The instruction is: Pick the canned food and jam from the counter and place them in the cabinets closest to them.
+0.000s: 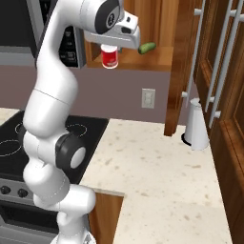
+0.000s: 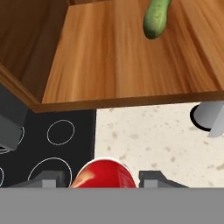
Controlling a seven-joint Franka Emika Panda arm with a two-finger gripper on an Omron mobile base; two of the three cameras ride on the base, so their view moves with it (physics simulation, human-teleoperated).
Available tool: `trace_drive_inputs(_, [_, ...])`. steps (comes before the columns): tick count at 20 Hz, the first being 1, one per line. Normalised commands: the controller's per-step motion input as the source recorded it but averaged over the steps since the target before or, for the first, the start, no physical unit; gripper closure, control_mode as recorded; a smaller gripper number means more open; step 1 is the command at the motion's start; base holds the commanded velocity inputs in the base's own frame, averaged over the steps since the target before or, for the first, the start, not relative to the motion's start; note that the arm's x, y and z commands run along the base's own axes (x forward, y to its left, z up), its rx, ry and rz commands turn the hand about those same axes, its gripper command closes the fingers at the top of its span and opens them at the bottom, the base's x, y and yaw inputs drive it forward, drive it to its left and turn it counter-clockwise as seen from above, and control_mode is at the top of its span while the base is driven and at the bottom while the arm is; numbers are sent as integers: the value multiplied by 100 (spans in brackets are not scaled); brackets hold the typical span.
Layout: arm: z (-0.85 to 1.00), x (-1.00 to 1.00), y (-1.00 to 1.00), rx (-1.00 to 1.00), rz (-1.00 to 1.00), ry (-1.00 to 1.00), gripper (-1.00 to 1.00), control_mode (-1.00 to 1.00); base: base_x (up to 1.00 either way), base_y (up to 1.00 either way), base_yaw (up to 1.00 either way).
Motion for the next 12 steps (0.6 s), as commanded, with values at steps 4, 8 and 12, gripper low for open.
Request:
trace_drive_inputs(4, [0, 2, 0, 0, 0, 0, 100, -100, 0, 0, 0])
trace_drive_inputs(8, [8, 28, 0, 0, 2, 0, 100, -100, 0, 0, 0])
trace_drive_inputs(12, [10, 43, 0, 0, 4, 0, 100, -100, 0, 0, 0])
